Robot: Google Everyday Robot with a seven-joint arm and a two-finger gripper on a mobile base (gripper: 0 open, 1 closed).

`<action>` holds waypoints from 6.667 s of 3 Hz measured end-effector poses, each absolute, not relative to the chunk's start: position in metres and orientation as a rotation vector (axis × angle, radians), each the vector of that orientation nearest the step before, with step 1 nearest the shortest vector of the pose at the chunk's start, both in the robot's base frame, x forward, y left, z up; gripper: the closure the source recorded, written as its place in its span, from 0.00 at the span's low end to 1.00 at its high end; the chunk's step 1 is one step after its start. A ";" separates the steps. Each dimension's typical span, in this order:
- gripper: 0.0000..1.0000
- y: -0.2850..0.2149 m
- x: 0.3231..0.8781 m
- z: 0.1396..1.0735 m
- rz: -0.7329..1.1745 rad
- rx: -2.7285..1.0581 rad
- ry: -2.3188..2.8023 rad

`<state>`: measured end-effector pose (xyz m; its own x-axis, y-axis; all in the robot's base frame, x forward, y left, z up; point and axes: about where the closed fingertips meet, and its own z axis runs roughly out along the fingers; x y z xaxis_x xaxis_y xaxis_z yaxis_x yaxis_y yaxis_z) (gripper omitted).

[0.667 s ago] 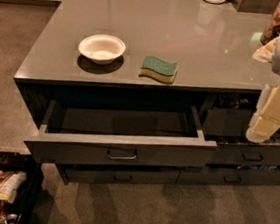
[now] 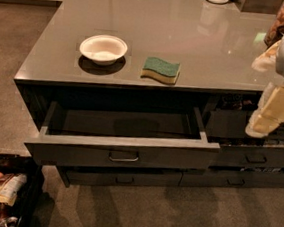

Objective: Close top drawer

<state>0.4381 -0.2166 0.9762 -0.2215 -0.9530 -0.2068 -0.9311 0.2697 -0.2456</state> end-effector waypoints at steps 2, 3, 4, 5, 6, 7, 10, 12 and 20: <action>0.65 -0.197 0.435 0.894 -0.014 -1.650 2.227; 0.89 -0.178 0.437 0.819 0.046 -1.647 2.232; 1.00 -0.161 0.441 0.745 0.104 -1.707 2.239; 1.00 -0.159 0.441 0.729 0.119 -1.711 2.244; 1.00 -0.162 0.440 0.723 0.139 -1.701 2.236; 1.00 -0.164 0.437 0.688 0.218 -1.649 2.188; 1.00 -0.151 0.465 0.647 0.318 -1.538 2.050; 1.00 -0.137 0.498 0.638 0.274 -1.459 1.856; 1.00 -0.115 0.650 0.629 0.107 -1.328 1.663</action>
Offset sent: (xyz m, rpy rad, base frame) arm 0.0004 0.0434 -0.1747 0.1454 0.0120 -0.0433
